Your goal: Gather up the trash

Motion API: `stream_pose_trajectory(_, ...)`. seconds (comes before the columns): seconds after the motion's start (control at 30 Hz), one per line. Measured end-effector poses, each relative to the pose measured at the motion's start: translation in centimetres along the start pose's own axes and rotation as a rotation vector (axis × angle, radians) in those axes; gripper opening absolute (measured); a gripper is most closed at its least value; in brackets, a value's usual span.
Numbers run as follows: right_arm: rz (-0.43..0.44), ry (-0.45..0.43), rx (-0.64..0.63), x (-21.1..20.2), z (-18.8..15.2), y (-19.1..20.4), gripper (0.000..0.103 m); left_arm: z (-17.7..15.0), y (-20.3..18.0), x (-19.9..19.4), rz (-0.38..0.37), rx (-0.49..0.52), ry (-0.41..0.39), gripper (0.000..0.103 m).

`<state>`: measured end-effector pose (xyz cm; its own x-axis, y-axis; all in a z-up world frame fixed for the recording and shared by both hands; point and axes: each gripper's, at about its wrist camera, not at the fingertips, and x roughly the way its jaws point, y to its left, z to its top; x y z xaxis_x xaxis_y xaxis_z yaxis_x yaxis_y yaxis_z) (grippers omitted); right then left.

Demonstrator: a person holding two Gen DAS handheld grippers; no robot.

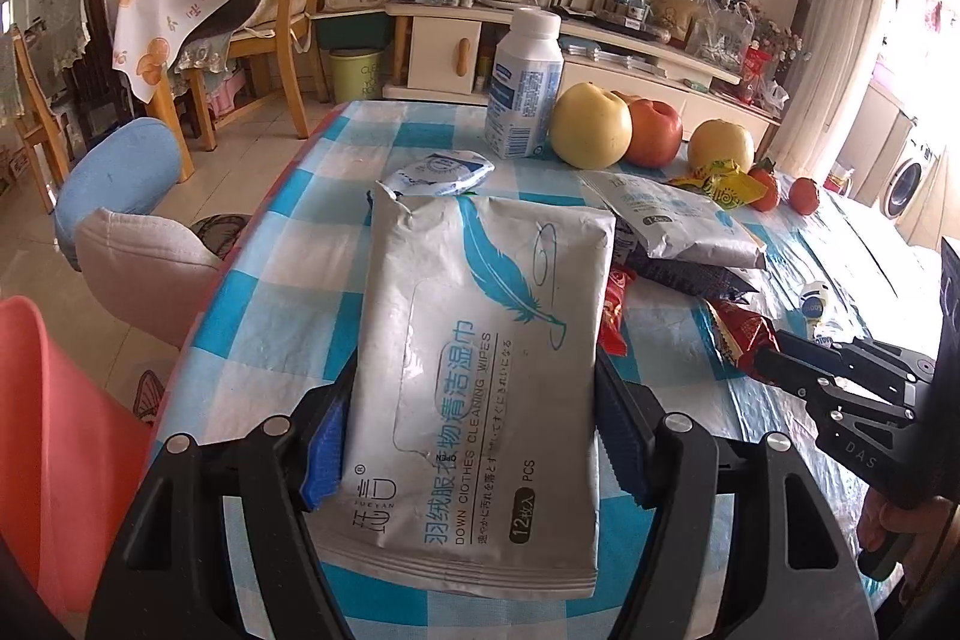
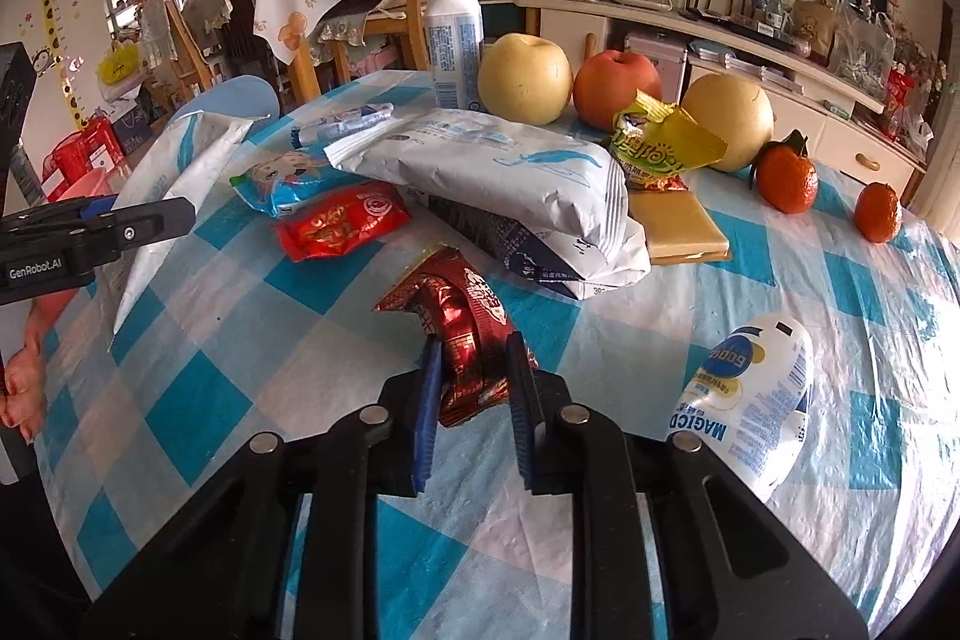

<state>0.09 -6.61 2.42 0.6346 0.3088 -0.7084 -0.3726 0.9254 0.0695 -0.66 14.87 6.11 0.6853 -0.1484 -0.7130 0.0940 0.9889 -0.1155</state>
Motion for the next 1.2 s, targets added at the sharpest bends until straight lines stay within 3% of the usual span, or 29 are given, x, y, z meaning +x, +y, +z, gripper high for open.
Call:
stream_pose_trajectory(0.07, 0.011, -0.018, 0.005, -0.7, 0.2, 0.6, 0.007, 0.1, 0.4, -0.4, 0.003, -0.013, -0.011, 0.07)
stream_pose_trajectory(0.1, 0.014, -0.024, 0.006, -1.0, 0.3, 1.0, 0.006, 0.1, 0.6, -0.6, 0.003, -0.019, -0.016, 0.07)
stream_pose_trajectory(0.53, 0.043, 0.012, 0.027, -1.2, -0.2, 3.8, 0.002, 0.4, 3.8, -2.3, 0.007, -0.109, -0.061, 0.07)
stream_pose_trajectory(0.6, 0.038, 0.01, 0.041, -1.2, -0.2, 3.8, 0.019, 0.3, 4.0, -2.3, 0.01, -0.112, -0.059, 0.07)
stream_pose_trajectory(0.67, 0.014, 0.004, 0.038, -1.0, -0.1, 3.6, 0.069, 0.3, 4.1, -2.4, 0.015, -0.113, -0.062, 0.07)
stream_pose_trajectory(0.7, -0.007, -0.004, 0.034, -0.9, 0.0, 3.5, 0.073, 0.2, 4.2, -2.4, 0.016, -0.113, -0.064, 0.07)
stream_pose_trajectory(1.0, 0.038, 0.073, 0.138, 2.5, 0.7, 1.8, 0.072, 0.1, 3.9, -1.9, 0.024, -0.105, -0.053, 0.07)
stream_pose_trajectory(1.1, 0.012, 0.088, 0.115, 3.3, 0.8, 2.4, 0.058, 0.1, 3.9, -1.8, 0.028, -0.102, -0.051, 0.07)
stream_pose_trajectory(1.13, -0.004, 0.085, 0.101, 3.3, 0.8, 2.7, 0.048, 0.1, 4.0, -1.8, 0.031, -0.102, -0.05, 0.07)
stream_pose_trajectory(1.2, -0.022, 0.079, 0.078, 3.2, 0.7, 3.1, 0.04, 0.1, 4.1, -1.9, 0.035, -0.105, -0.052, 0.07)
